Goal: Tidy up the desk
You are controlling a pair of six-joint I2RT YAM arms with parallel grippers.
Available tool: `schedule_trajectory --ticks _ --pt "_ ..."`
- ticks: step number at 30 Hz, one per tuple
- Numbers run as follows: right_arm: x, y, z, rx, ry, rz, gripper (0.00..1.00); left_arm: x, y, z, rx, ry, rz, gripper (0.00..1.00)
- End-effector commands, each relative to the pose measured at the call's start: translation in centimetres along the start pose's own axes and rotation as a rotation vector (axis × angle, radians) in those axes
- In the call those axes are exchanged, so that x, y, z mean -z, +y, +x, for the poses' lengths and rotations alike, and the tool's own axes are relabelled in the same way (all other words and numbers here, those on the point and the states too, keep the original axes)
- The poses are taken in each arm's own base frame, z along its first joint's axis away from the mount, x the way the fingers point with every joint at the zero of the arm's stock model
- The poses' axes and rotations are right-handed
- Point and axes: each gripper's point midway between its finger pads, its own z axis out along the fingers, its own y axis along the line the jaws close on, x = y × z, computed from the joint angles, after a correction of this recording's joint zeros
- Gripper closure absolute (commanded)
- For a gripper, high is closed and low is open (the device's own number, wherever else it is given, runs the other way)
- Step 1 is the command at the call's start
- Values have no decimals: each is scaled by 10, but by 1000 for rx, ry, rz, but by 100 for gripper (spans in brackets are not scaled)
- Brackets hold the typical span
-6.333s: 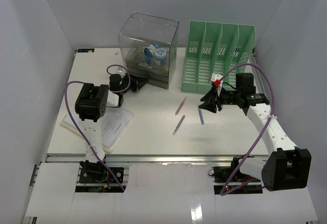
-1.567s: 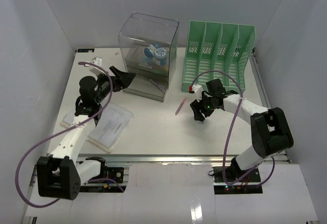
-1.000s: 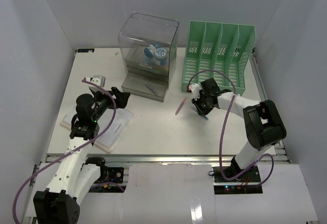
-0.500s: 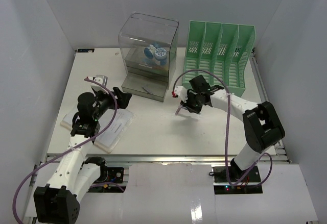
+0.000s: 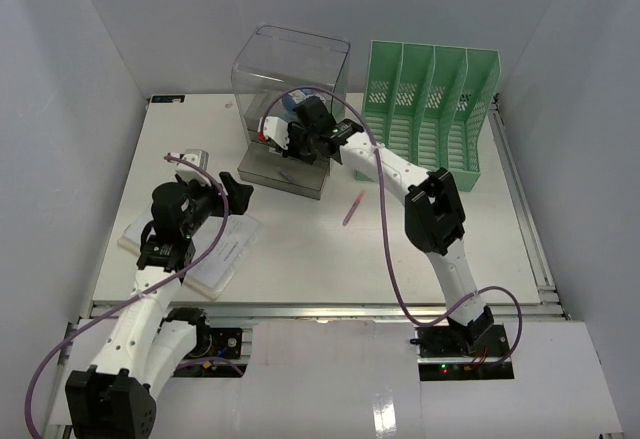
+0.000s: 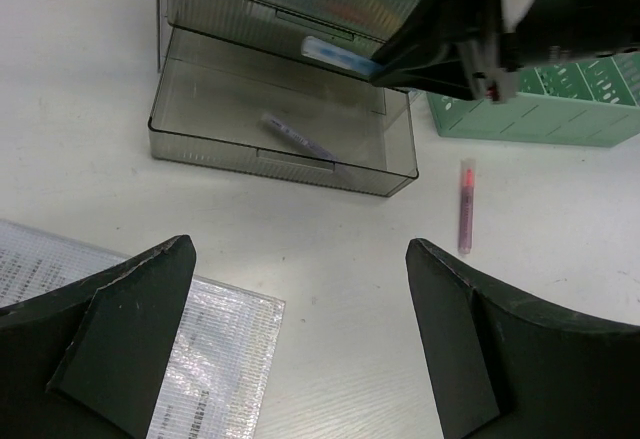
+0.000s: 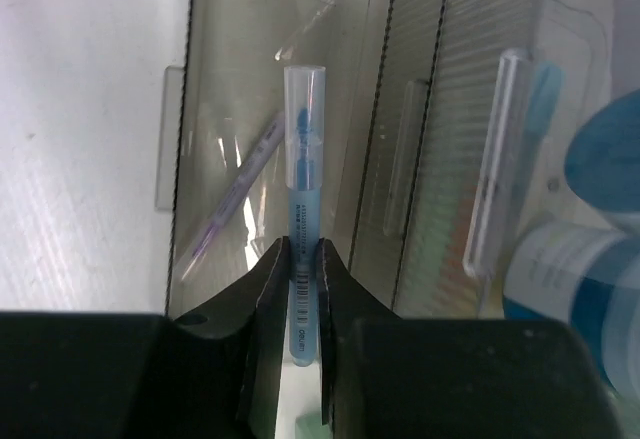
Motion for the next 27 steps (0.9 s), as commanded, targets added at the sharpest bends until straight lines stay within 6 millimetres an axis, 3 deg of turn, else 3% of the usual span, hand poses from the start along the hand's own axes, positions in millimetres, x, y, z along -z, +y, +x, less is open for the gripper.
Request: schedule_trajectory --ticks 1,6,10,11,13,15,18,20,25,27 --pt "-10 -25 -14 -68 -17 117 80 0 -5 -12 -21 -23 22 2" --pt "-12 -23 -5 -79 -10 142 59 -5 -28 -1 -2 32 169 2" --pt "6 -2 -10 -94 -39 66 49 -5 -43 3 -12 55 268 2" --pt "15 7 -14 -97 -59 24 47 -4 -49 3 -21 53 310 2" --pt "54 21 -28 -88 -118 -54 45 -1 -58 3 -30 42 367 2" --pt "92 57 -26 -81 -189 -226 44 2 -68 4 -24 44 431 5" --pt "133 97 -3 -113 -265 -378 45 -2 -78 16 17 98 504 17" --pt "156 117 22 -150 -295 -413 46 -8 -91 28 50 159 547 26" --pt "208 114 83 -316 -356 -330 49 -38 -167 57 -50 237 587 28" --pt "228 99 101 -384 -378 -255 49 -62 -192 91 -72 340 578 28"
